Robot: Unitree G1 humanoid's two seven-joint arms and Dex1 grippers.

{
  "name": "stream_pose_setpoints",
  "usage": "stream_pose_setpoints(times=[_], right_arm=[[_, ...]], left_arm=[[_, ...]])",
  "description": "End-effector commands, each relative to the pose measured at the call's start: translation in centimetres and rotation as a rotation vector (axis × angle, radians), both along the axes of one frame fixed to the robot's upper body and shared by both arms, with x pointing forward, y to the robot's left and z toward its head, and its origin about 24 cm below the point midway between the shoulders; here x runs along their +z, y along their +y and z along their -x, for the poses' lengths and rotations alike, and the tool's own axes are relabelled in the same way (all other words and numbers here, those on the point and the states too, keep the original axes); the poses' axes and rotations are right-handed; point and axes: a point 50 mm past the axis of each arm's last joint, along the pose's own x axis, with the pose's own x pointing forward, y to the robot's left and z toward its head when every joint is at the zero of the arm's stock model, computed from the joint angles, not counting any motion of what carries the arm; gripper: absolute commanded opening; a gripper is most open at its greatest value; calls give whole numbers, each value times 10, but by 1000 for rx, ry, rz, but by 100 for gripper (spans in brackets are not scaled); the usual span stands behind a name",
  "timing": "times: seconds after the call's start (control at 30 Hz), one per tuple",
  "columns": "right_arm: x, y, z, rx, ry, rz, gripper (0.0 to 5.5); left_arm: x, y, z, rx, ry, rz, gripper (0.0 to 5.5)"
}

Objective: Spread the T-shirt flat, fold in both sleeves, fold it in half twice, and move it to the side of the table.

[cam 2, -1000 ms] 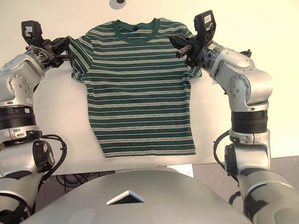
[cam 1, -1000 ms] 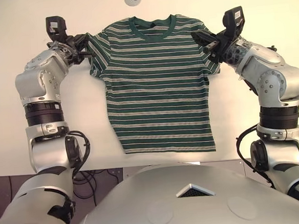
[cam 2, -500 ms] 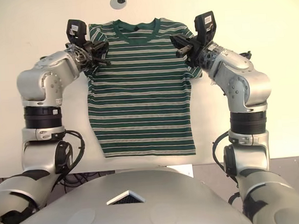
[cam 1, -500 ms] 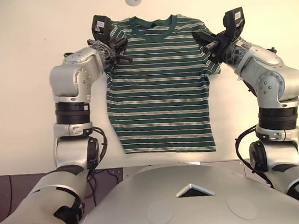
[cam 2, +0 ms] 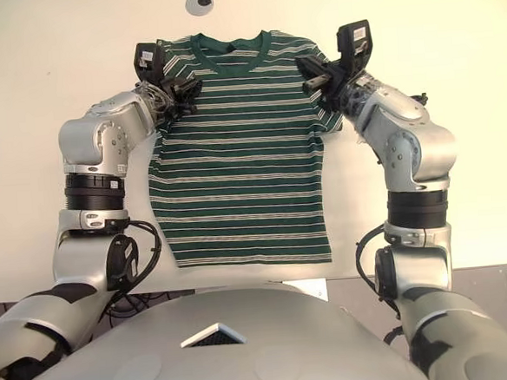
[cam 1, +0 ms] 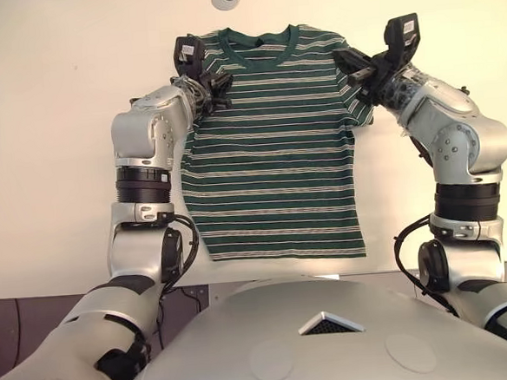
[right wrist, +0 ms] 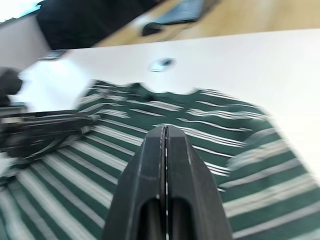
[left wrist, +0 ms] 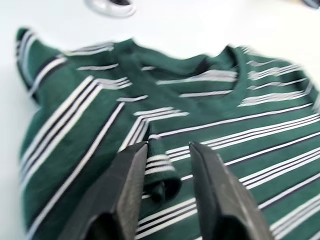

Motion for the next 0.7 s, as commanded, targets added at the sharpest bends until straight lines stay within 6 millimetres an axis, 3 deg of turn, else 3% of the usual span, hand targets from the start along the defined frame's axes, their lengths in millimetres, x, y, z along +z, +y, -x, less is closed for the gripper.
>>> stream_pose_setpoints(times=[0.03, 0.13, 0.23, 0.33, 0.4, 0.53, 0.7], right_arm=[[2, -16, -12, -106, 2, 39, 0], [-4, -27, -16, -177, 42, 67, 0], [-13, -43, -19, -276, 101, 97, 0], [-14, -59, -20, -352, 137, 46, 0], [-19, -65, -17, -368, 195, -3, 30], [-37, -67, -13, -399, 308, -53, 85], [-41, -70, -11, -417, 341, -36, 143]], left_arm=[[3, -1, 4, 11, 15, 61, 211], [8, -1, 5, 24, 16, 96, 227], [25, 6, 3, 74, -35, 192, 227], [52, 30, 3, 176, -149, 268, 227], [64, 51, 6, 248, -202, 279, 232], [63, 81, 14, 350, -217, 239, 232], [56, 86, 20, 371, -205, 217, 232]])
